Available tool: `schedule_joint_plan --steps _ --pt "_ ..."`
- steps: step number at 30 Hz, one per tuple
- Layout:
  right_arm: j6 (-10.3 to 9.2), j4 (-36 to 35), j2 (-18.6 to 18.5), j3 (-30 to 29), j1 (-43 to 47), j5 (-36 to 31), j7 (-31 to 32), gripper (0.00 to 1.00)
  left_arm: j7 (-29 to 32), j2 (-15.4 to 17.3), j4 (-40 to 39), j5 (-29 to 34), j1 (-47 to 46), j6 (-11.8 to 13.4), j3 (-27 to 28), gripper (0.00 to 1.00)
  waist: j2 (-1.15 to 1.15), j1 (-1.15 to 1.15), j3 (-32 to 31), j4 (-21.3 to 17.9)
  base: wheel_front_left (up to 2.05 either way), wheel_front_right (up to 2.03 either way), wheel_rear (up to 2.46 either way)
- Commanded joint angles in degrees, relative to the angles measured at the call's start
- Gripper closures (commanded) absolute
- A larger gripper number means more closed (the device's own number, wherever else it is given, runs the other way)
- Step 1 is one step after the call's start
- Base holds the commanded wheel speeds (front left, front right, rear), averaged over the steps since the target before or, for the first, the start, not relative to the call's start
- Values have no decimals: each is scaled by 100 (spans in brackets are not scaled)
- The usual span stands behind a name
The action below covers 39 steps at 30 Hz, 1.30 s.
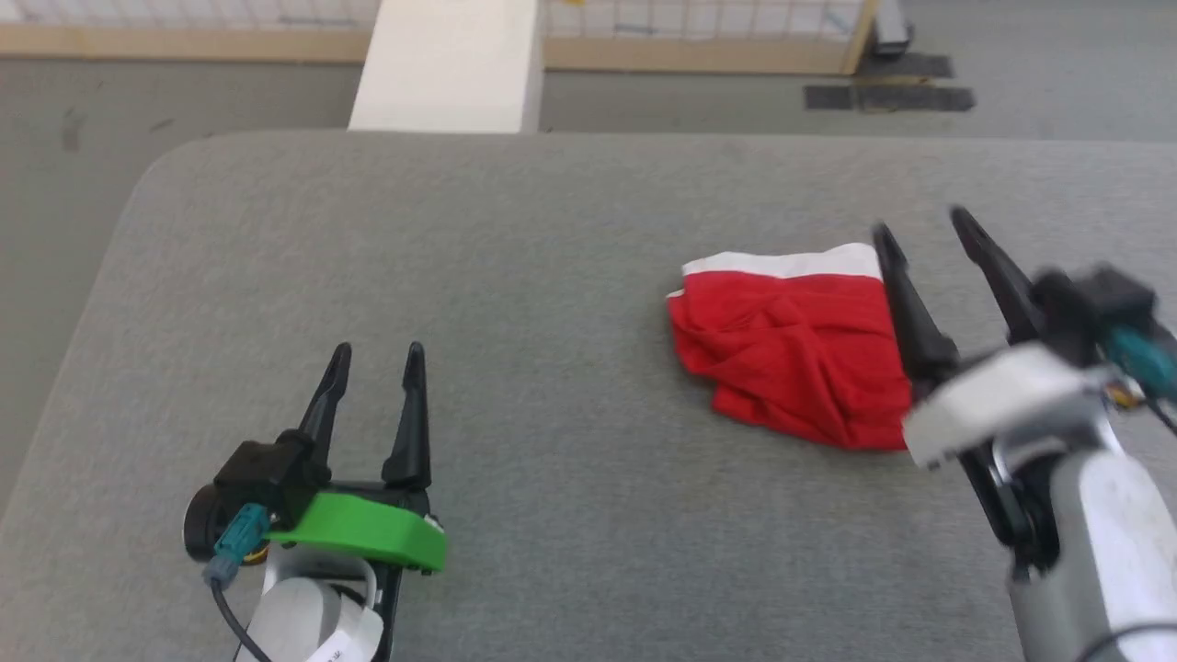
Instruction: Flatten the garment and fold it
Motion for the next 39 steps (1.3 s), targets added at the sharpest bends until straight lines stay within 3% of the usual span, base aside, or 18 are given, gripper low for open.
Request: schedule_joint_plan --steps 1,7,14,35,39 --pt "-9 -77 69 -125 220 -66 -200 0 -22 -10 20 26 105 1 38 0 0 0 -255 -273 0 0 0" --pt "-9 -98 292 -555 1083 -256 -943 0 -22 -10 88 11 260 -10 70 0 0 0 -468 -436 0 0 0" --pt "-9 61 384 -690 1638 -443 -1358 0 -22 -11 173 0 438 -12 89 0 0 0 -584 -541 0 0 0" --pt "-9 176 357 -725 1755 -471 -1345 0 -22 -11 148 -7 534 -3 96 0 0 0 -578 -551 0 0 0" --pt "-9 229 392 -673 1603 165 -1143 0 -22 -11 109 -8 510 11 101 0 0 0 -506 -548 0 0 0"
